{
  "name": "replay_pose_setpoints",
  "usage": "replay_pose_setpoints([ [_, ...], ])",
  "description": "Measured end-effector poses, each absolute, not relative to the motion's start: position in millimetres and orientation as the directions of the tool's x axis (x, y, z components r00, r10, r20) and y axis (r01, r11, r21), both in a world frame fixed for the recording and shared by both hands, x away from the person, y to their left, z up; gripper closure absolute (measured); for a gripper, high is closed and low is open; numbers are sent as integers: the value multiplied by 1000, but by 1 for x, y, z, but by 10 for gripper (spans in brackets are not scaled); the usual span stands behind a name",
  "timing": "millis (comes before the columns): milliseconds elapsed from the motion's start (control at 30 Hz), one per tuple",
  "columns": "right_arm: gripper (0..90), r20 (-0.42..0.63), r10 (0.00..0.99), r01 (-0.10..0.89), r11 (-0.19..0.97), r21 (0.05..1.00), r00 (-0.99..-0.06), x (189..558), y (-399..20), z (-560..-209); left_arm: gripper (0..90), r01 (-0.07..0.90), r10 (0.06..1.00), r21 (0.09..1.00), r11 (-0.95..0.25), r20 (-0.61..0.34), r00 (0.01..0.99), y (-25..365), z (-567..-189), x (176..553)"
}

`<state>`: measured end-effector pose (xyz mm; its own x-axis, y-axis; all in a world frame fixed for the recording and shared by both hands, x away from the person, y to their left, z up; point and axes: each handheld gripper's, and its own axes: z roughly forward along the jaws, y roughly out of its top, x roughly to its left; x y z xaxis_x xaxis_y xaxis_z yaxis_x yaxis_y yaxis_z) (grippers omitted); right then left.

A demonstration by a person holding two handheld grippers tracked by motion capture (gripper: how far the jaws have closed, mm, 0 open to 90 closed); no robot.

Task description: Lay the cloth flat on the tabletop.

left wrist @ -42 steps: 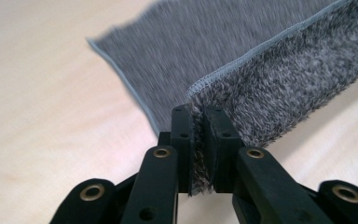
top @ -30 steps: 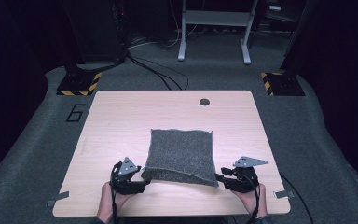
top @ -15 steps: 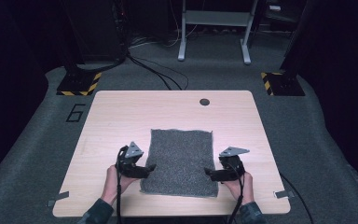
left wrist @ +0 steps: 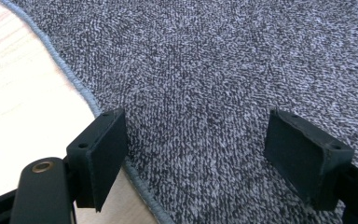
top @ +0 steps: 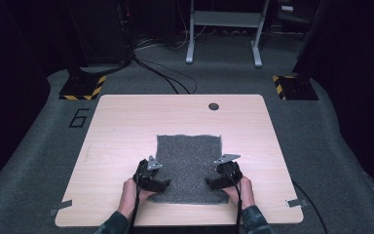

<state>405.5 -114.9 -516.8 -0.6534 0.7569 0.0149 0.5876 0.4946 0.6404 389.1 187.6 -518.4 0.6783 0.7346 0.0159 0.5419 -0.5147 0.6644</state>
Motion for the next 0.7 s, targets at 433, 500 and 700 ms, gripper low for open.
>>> replay_pose_setpoints([
  [433, 129, 1, 767, 586, 489, 646, -641, 400, -126, -518, 203, 539, 738, 670, -511, 21, 675, 177, -519, 379],
  [500, 108, 11, 765, 585, 483, 651, -644, 399, -127, -517, 164, 543, 744, 669, -508, 25, 667, 177, -518, 379],
  [700, 104, 25, 761, 562, 456, 690, -649, 395, -132, -508, 153, 538, 764, 707, -460, 5, 645, 191, -504, 381],
])
